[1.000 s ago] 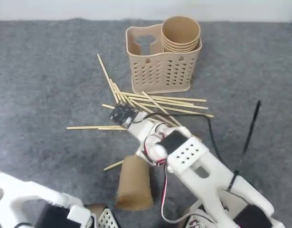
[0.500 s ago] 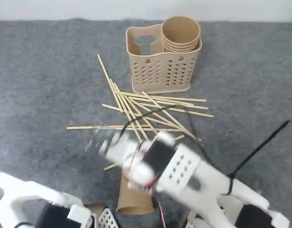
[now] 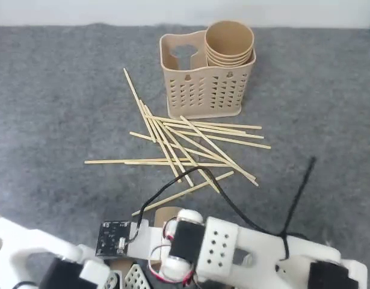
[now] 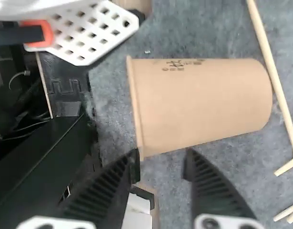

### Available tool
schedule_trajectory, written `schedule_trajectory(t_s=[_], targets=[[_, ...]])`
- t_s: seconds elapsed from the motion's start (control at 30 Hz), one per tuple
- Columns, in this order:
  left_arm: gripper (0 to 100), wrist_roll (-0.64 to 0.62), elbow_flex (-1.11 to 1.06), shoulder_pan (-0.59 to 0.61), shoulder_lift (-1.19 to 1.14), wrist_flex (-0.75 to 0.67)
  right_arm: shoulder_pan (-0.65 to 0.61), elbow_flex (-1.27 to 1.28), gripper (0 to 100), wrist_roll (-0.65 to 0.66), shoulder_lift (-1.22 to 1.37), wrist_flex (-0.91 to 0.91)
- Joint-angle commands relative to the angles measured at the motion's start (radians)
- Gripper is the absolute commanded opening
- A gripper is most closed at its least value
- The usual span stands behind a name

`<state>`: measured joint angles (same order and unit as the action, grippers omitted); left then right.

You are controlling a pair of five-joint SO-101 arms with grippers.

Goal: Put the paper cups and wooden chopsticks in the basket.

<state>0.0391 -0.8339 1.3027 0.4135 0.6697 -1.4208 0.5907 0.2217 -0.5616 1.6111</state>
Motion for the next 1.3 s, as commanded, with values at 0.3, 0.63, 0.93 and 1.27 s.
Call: schedule_trajectory(t_s=[0.3,0.63,0.93,1.27], targets=[[21,-0.080,0.343,0.130,-0.301,-0.048,-0.088,0.072,23.2,-0.055,-0.127,-0.131],[21,-0.081,0.621,0.222,-0.552,0.003,-0.001,0.256,23.2,-0.077,-0.137,-0.398],[21,-0.081,0.659,0.213,-0.600,0.028,0.282,0.169,0.1,0.029,-0.209,-0.401],[21,-0.081,0.656,0.210,-0.598,0.034,0.430,0.160,0.8,0.086,-0.446,-0.401]])
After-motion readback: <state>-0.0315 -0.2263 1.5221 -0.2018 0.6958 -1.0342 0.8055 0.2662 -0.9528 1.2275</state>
